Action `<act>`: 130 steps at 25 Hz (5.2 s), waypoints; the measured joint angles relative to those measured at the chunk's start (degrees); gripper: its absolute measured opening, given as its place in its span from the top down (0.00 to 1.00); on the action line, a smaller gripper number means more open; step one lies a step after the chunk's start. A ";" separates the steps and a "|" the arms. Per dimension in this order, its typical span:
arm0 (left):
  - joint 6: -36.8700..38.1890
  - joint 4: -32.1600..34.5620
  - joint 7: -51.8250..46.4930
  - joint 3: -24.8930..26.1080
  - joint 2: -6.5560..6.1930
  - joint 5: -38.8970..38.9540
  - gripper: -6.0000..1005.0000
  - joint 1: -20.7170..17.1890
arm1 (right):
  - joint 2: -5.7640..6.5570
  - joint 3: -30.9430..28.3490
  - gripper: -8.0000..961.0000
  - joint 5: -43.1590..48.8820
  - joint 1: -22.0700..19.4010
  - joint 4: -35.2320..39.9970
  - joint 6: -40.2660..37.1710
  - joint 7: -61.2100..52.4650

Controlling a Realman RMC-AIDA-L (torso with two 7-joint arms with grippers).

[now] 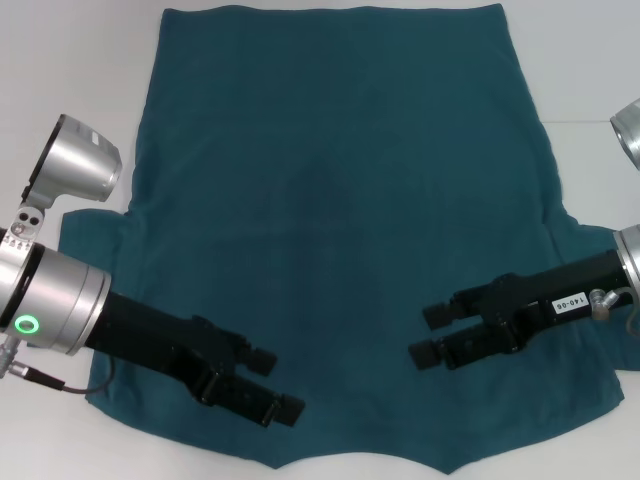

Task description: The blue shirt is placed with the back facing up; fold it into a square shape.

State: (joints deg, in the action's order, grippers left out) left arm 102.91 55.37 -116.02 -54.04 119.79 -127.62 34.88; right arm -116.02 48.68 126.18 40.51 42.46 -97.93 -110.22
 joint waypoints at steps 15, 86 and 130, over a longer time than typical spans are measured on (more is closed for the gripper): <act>-4.55 -0.18 -5.61 4.58 -0.50 -0.03 0.09 -0.07 | 0.00 -3.80 0.09 -0.66 -0.25 -0.09 -0.06 -2.00; -35.97 -15.69 -21.97 33.13 -3.20 -3.08 0.09 -8.33 | 6.89 -15.29 0.09 -9.55 -1.19 -8.40 9.07 -27.33; -33.45 -16.42 -23.47 30.72 -3.37 -3.87 0.22 -6.57 | 7.03 -16.00 0.09 -9.90 -1.97 -8.45 9.51 -27.33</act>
State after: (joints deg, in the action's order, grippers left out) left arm 69.47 38.95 -139.48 -23.32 116.42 -131.49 28.31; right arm -108.98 32.68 116.28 38.54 34.01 -88.42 -137.55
